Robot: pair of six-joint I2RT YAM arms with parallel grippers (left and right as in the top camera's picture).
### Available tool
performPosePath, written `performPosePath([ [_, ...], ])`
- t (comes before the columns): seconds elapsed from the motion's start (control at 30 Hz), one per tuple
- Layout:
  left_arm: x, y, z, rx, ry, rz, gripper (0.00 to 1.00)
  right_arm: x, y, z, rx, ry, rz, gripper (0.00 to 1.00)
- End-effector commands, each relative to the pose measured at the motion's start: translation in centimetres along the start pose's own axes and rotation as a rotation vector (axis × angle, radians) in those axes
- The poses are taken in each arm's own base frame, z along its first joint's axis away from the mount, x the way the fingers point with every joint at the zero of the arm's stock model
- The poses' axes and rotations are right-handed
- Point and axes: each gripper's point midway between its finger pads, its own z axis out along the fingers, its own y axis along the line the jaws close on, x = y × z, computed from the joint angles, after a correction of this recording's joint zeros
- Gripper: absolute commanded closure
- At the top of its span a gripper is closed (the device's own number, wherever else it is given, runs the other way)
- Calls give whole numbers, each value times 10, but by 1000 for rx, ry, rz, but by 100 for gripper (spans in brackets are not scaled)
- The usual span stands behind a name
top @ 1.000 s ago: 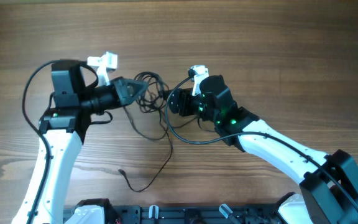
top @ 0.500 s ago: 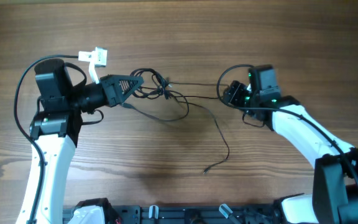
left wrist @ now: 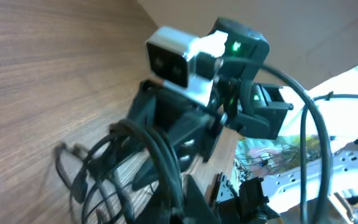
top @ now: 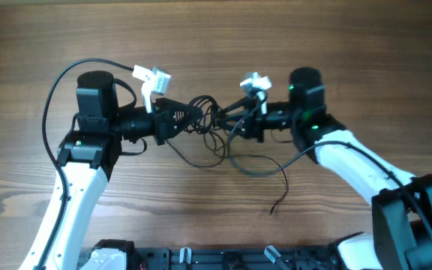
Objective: Untangle cables
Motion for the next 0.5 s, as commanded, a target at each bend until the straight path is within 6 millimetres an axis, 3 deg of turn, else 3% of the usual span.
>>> performPosePath([
  [0.0, -3, -3, -1, -13, -6, 34, 68, -1, 1, 14, 30, 6, -11, 96],
  [0.03, -1, 12, -1, -93, -8, 7, 63, -3, 0, 13, 28, -1, 53, 95],
  [0.07, 3, 30, -4, -195, -5, -30, 52, -7, 6, 7, -19, -11, 72, 95],
  [0.1, 10, 48, -9, -302, 6, -72, 51, -12, 13, 1, -75, -18, 75, 95],
  [0.13, 21, 68, -17, -427, 28, -122, 67, -18, 21, -9, -138, -27, 89, 96],
  [0.17, 27, 76, -21, -481, 42, -146, 91, -22, 23, -16, -159, -34, 99, 96],
  [0.23, 35, 93, -32, -602, 47, -205, 96, -26, 12, -27, -125, -57, 108, 96],
  [0.33, 33, 123, -58, -817, -59, -374, 96, -22, -34, -39, 96, -100, 232, 95],
  [0.4, 31, 136, -75, -922, -149, -492, 96, 14, -90, -54, 437, -78, 460, 91],
  [0.43, 30, 137, -75, -925, -170, -519, 96, 34, -101, -61, 533, -47, 556, 40],
  [0.47, 28, 136, -73, -912, -189, -544, 96, 38, -98, -60, 518, -31, 575, 1],
])
